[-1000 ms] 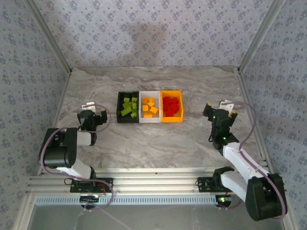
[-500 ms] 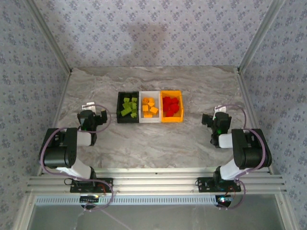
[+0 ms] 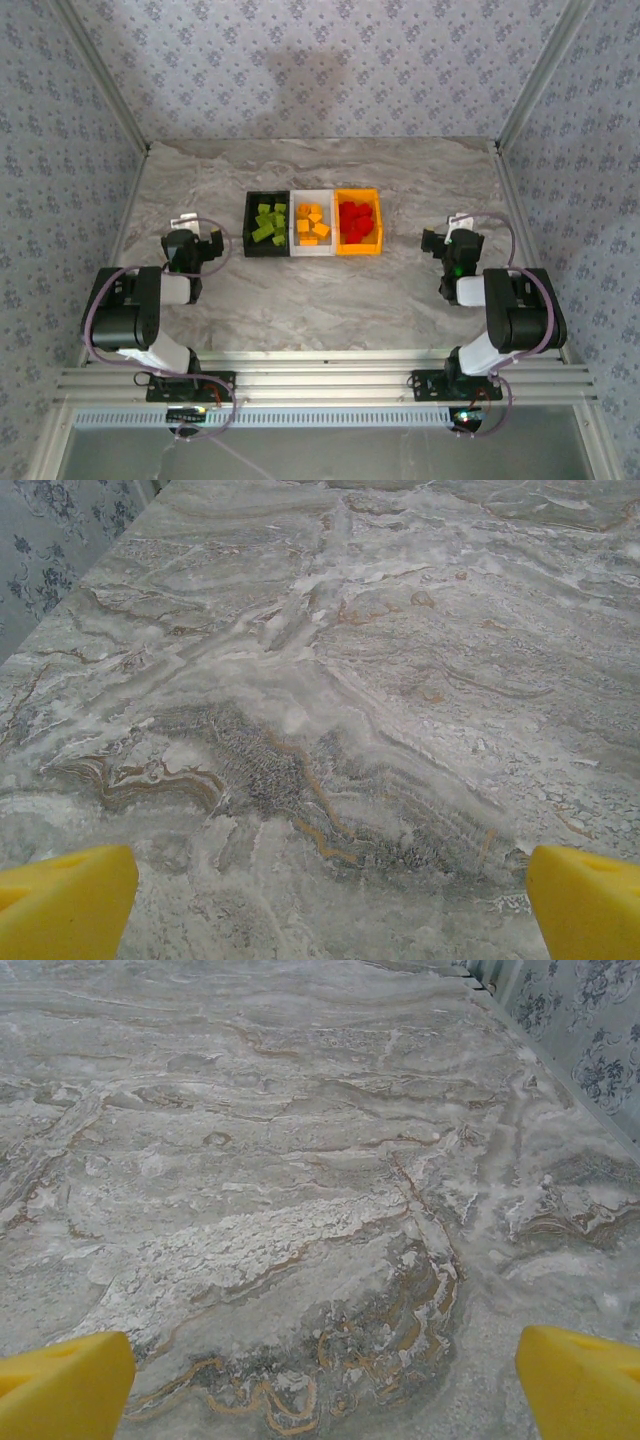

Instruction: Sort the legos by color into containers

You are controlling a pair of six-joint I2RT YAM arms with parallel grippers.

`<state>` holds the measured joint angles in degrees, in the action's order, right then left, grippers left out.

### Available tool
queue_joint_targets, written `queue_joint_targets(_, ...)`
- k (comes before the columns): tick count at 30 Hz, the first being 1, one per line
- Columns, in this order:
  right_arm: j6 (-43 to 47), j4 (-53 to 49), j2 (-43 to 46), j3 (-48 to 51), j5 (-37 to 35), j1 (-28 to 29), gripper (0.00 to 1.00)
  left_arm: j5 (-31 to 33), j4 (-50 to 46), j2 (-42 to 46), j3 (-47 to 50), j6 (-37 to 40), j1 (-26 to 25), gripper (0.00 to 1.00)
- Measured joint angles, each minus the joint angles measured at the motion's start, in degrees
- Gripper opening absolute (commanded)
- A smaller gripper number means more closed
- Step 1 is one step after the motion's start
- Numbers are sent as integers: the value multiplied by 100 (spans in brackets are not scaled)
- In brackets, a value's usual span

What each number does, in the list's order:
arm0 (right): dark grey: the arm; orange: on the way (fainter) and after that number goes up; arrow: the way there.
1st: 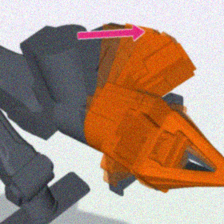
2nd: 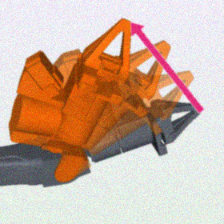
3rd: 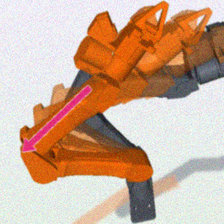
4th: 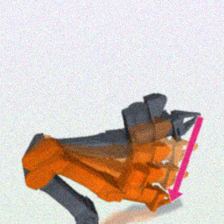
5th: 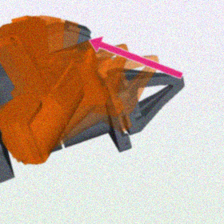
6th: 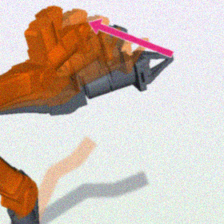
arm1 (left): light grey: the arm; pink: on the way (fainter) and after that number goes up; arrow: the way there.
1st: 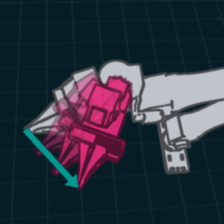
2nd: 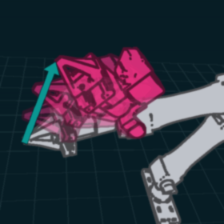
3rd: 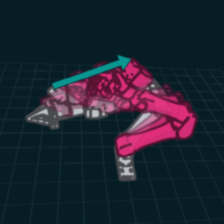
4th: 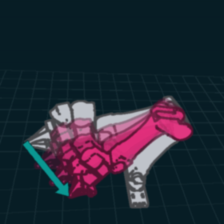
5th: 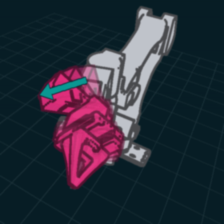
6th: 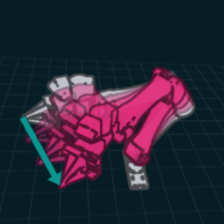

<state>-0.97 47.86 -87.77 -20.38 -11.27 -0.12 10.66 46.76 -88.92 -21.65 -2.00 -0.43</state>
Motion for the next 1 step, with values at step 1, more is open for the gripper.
queue_joint_targets(1, 0, 0, 2, 0, 0, 0, 100, 0, 0, 0, 0, -2, 0, 100)
